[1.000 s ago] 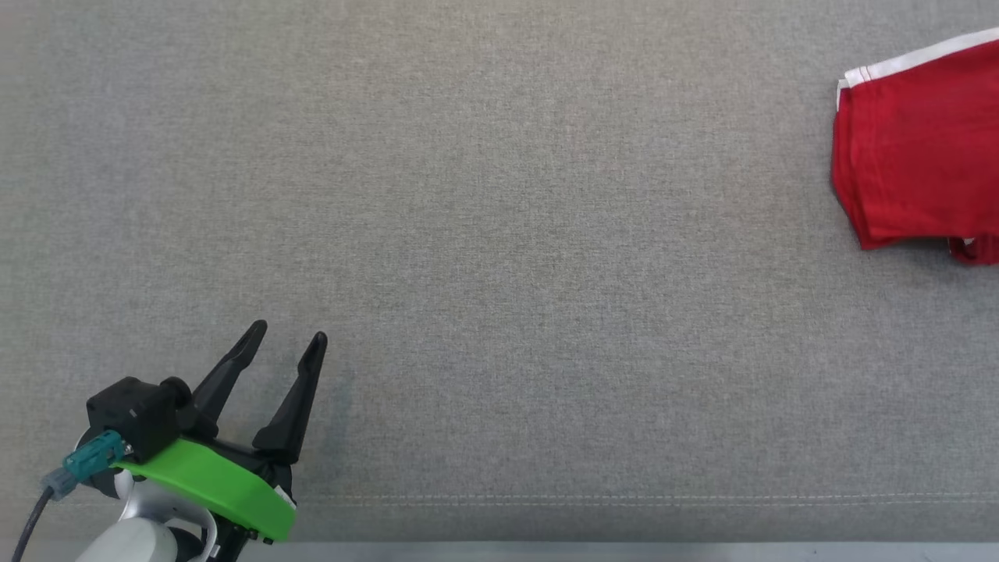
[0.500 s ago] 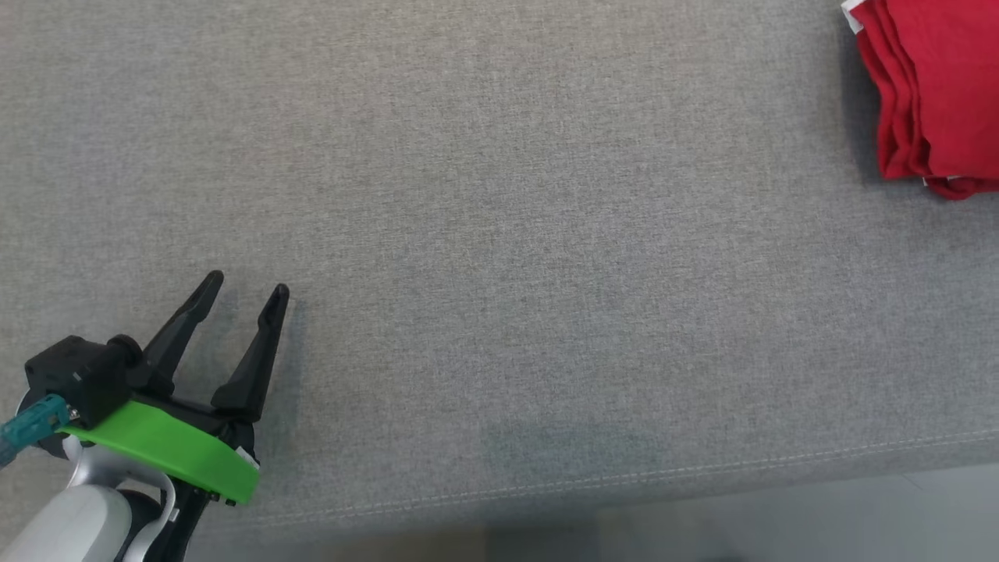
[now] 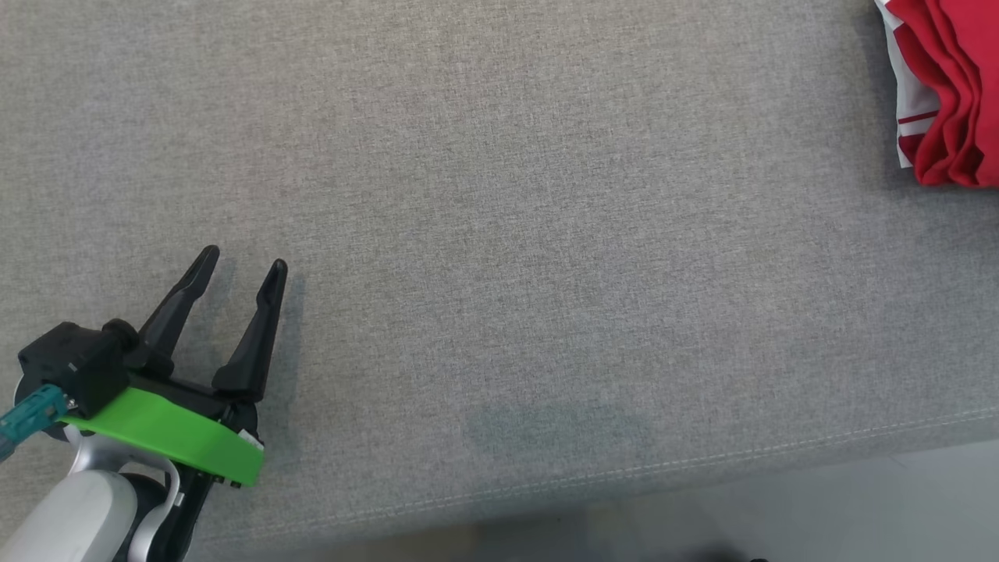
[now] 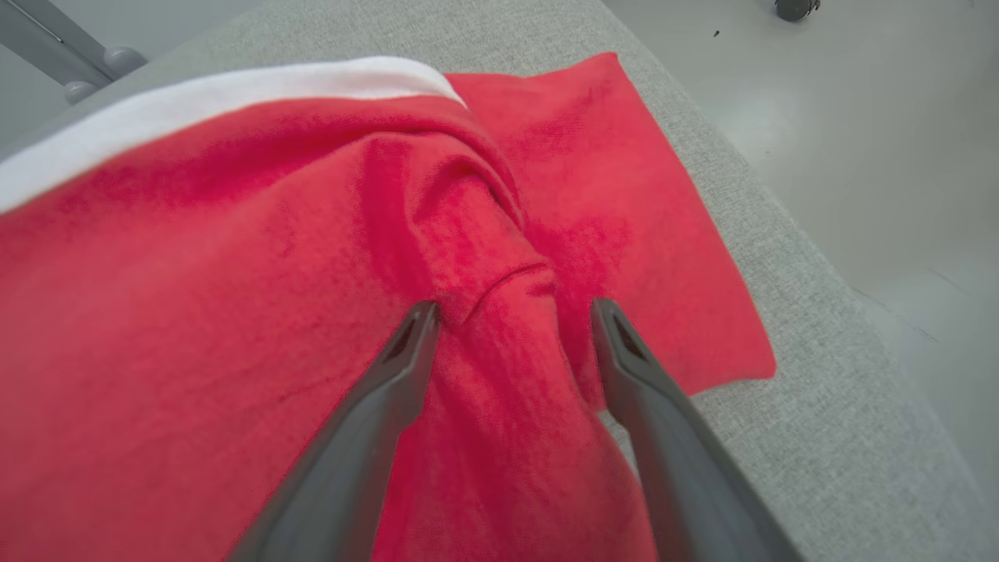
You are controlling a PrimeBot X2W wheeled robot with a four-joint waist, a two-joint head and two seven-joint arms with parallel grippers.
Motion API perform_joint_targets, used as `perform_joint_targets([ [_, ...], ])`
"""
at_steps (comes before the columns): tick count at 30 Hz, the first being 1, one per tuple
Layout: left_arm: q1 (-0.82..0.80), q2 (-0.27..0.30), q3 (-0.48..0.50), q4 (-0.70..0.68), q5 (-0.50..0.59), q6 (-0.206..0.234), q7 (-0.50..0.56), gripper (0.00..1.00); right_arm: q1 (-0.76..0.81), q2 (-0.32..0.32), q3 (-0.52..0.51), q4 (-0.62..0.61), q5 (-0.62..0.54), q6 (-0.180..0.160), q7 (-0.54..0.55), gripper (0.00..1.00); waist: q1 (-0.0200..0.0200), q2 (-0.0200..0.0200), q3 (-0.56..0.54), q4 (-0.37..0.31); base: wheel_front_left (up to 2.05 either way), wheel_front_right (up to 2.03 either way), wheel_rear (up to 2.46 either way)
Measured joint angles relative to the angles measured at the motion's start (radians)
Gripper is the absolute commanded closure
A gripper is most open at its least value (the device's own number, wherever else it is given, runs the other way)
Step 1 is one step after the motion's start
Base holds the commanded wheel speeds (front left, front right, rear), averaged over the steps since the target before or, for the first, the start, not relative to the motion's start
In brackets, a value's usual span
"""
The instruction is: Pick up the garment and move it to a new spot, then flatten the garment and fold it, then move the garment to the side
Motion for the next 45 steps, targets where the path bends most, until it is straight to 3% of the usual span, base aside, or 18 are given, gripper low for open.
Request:
perform_joint_targets([
  [5,-0.001,-0.034,-0.001,0.028,0.003,0.000,-0.018,0.00,0.014,-0.003,0.005,0.045,-0.045,0.000,-0.051,0.00,0.0000,0.0000,-0.021,0.006,0.00,0.00,0.00],
  [13,0.000,-0.078,0.043,0.119,0.049,0.000,-0.070,0.00,0.045,-0.052,-0.033,0.006,-0.131,0.000,-0.266,0.00,0.0000,0.0000,-0.090,0.027,0.00,0.00,0.00],
  [22,0.006,-0.121,0.104,0.231,0.139,0.002,-0.091,0.00,0.134,0.073,-0.009,-0.140,-0.201,0.000,-0.480,0.00,0.0000,0.0000,-0.204,0.049,0.00,0.00,0.00],
  [30,0.058,-0.198,0.082,0.325,0.144,0.002,-0.096,0.00,0.328,0.245,0.042,-0.136,-0.304,0.000,-0.481,0.00,0.0000,0.0000,-0.313,0.076,0.00,0.00,0.00],
  [31,0.081,-0.208,0.076,0.360,0.151,0.002,-0.097,0.00,0.392,0.299,0.042,-0.117,-0.348,0.000,-0.478,0.00,0.0000,0.0000,-0.355,0.088,0.00,0.00,0.00],
  [36,0.133,-0.217,0.075,0.398,0.157,0.002,-0.097,0.00,0.449,0.354,0.022,-0.138,-0.448,0.000,-0.473,0.00,0.0000,0.0000,-0.425,0.106,0.00,0.00,0.00],
  [40,0.143,-0.220,0.072,0.408,0.174,0.002,-0.097,0.00,0.456,0.376,-0.062,-0.176,-0.513,0.000,-0.472,0.00,0.0000,0.0000,-0.480,0.121,0.00,0.00,0.00],
  [41,0.145,-0.225,0.069,0.416,0.175,0.001,-0.095,1.00,0.457,0.379,-0.059,-0.170,-0.515,0.000,-0.472,1.00,-0.0001,0.0000,-0.482,0.122,0.00,0.00,0.00],
  [45,0.164,-0.250,0.053,0.442,0.175,0.001,-0.095,1.00,0.485,0.409,-0.049,-0.146,-0.515,0.001,-0.472,1.00,0.0000,0.0000,-0.483,0.122,0.00,0.00,0.00],
])
